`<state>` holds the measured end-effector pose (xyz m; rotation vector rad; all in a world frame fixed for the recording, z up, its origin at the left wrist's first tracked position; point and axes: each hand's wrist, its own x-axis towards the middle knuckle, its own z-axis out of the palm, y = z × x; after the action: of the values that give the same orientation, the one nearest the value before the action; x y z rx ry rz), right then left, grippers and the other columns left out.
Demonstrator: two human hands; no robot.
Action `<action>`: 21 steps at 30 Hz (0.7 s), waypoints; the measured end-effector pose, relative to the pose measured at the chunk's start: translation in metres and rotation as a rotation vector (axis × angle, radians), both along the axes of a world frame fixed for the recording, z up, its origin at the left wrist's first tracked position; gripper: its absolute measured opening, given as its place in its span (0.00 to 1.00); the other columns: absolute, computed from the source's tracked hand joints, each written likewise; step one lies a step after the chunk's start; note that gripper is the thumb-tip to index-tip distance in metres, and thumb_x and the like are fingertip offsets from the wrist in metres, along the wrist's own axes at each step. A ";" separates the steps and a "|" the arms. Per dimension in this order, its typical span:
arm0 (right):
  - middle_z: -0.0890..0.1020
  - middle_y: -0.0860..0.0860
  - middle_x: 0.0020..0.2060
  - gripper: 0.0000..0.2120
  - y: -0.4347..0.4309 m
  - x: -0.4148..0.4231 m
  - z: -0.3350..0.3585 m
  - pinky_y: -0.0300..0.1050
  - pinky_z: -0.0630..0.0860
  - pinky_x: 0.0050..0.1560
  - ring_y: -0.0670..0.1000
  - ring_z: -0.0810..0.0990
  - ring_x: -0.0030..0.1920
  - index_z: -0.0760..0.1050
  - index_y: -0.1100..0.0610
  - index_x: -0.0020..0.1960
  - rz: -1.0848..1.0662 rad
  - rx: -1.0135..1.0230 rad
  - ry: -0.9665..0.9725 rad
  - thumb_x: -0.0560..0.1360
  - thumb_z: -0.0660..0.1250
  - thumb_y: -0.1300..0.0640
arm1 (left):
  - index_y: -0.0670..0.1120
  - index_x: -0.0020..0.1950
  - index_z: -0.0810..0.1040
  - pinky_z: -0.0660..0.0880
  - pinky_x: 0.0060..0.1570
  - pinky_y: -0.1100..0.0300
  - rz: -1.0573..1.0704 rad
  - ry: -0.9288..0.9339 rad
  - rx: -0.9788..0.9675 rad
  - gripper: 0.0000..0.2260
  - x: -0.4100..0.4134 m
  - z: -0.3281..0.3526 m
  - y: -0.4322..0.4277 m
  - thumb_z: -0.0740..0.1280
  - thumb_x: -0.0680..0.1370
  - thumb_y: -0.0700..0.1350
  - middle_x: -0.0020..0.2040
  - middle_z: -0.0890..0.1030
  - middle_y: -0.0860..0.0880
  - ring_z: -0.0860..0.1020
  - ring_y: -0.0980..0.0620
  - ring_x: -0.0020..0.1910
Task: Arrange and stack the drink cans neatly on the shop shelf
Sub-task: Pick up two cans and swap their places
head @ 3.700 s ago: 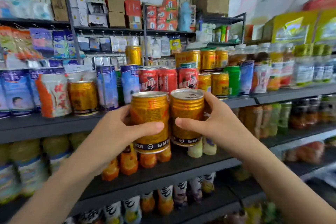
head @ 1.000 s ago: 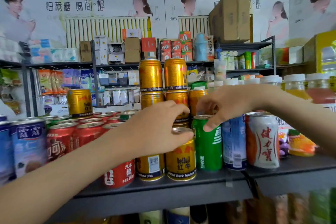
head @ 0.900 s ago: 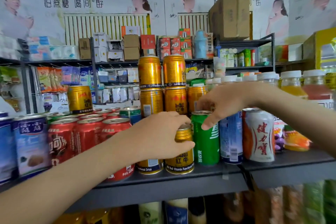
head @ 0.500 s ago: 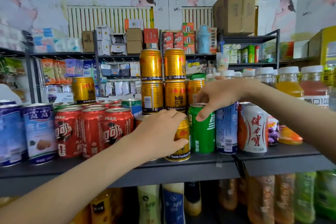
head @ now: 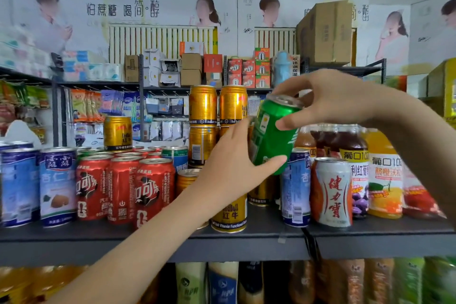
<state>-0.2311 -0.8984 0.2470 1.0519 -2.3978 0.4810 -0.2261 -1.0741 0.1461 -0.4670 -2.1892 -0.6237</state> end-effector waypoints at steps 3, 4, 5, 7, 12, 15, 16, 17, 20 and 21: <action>0.80 0.40 0.53 0.22 0.005 0.015 -0.008 0.41 0.78 0.52 0.42 0.80 0.50 0.76 0.46 0.59 0.116 -0.263 -0.041 0.66 0.73 0.47 | 0.50 0.66 0.68 0.76 0.50 0.69 -0.167 0.053 0.167 0.28 0.009 0.006 0.011 0.71 0.70 0.57 0.58 0.77 0.56 0.76 0.61 0.55; 0.80 0.40 0.53 0.23 0.004 0.018 -0.016 0.42 0.78 0.52 0.42 0.81 0.51 0.76 0.45 0.60 0.151 -0.352 -0.048 0.65 0.73 0.47 | 0.50 0.63 0.70 0.77 0.48 0.68 -0.215 0.033 0.231 0.25 0.014 0.005 0.012 0.73 0.70 0.56 0.56 0.78 0.57 0.77 0.61 0.54; 0.80 0.41 0.54 0.25 0.001 0.019 -0.027 0.43 0.78 0.53 0.43 0.81 0.51 0.75 0.46 0.61 0.185 -0.443 -0.068 0.65 0.73 0.47 | 0.51 0.62 0.72 0.78 0.48 0.68 -0.252 0.001 0.294 0.24 0.020 0.001 0.012 0.73 0.69 0.55 0.54 0.79 0.58 0.78 0.61 0.53; 0.80 0.45 0.56 0.29 -0.009 0.021 -0.052 0.46 0.80 0.53 0.46 0.82 0.52 0.73 0.48 0.65 0.278 -0.640 -0.172 0.65 0.75 0.49 | 0.56 0.58 0.73 0.76 0.44 0.72 -0.289 -0.064 0.382 0.20 0.033 -0.009 0.010 0.75 0.68 0.53 0.51 0.80 0.62 0.78 0.65 0.51; 0.82 0.48 0.57 0.36 -0.038 0.027 -0.119 0.42 0.79 0.53 0.47 0.81 0.57 0.72 0.52 0.66 0.478 -0.949 -0.438 0.61 0.78 0.50 | 0.59 0.50 0.77 0.70 0.37 0.79 -0.342 -0.187 0.521 0.16 0.065 -0.047 -0.011 0.76 0.68 0.46 0.42 0.81 0.69 0.78 0.72 0.45; 0.84 0.50 0.53 0.23 -0.063 0.043 -0.145 0.42 0.80 0.50 0.50 0.82 0.55 0.77 0.52 0.60 0.556 -0.937 -0.530 0.65 0.73 0.53 | 0.55 0.57 0.78 0.73 0.43 0.75 -0.347 -0.225 0.567 0.19 0.083 -0.073 -0.033 0.76 0.68 0.44 0.50 0.83 0.62 0.79 0.66 0.50; 0.84 0.50 0.52 0.21 -0.073 0.051 -0.151 0.42 0.80 0.49 0.50 0.82 0.54 0.78 0.52 0.59 0.573 -0.921 -0.542 0.66 0.72 0.53 | 0.54 0.59 0.77 0.74 0.46 0.72 -0.345 -0.240 0.580 0.20 0.089 -0.081 -0.043 0.76 0.69 0.43 0.51 0.83 0.60 0.79 0.64 0.52; 0.84 0.49 0.51 0.21 -0.083 0.058 -0.157 0.41 0.80 0.49 0.50 0.82 0.54 0.79 0.51 0.58 0.578 -0.909 -0.549 0.65 0.72 0.53 | 0.54 0.59 0.77 0.74 0.47 0.70 -0.342 -0.251 0.592 0.21 0.096 -0.088 -0.055 0.76 0.69 0.42 0.52 0.83 0.59 0.79 0.62 0.53; 0.84 0.47 0.51 0.24 -0.121 0.081 -0.174 0.38 0.79 0.49 0.46 0.82 0.53 0.78 0.49 0.59 0.580 -0.909 -0.608 0.64 0.72 0.53 | 0.53 0.59 0.77 0.75 0.48 0.67 -0.311 -0.282 0.625 0.22 0.120 -0.105 -0.096 0.76 0.69 0.38 0.53 0.83 0.57 0.80 0.59 0.53; 0.84 0.46 0.51 0.25 -0.136 0.089 -0.180 0.38 0.79 0.49 0.46 0.82 0.53 0.77 0.49 0.60 0.583 -0.900 -0.641 0.64 0.73 0.53 | 0.53 0.59 0.77 0.75 0.49 0.67 -0.295 -0.299 0.633 0.22 0.130 -0.110 -0.111 0.76 0.68 0.38 0.53 0.83 0.57 0.80 0.59 0.54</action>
<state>-0.1418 -1.0344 0.0672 1.2146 -1.8412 2.1119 -0.0960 -1.1850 0.0362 -0.3701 -2.0485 -1.5674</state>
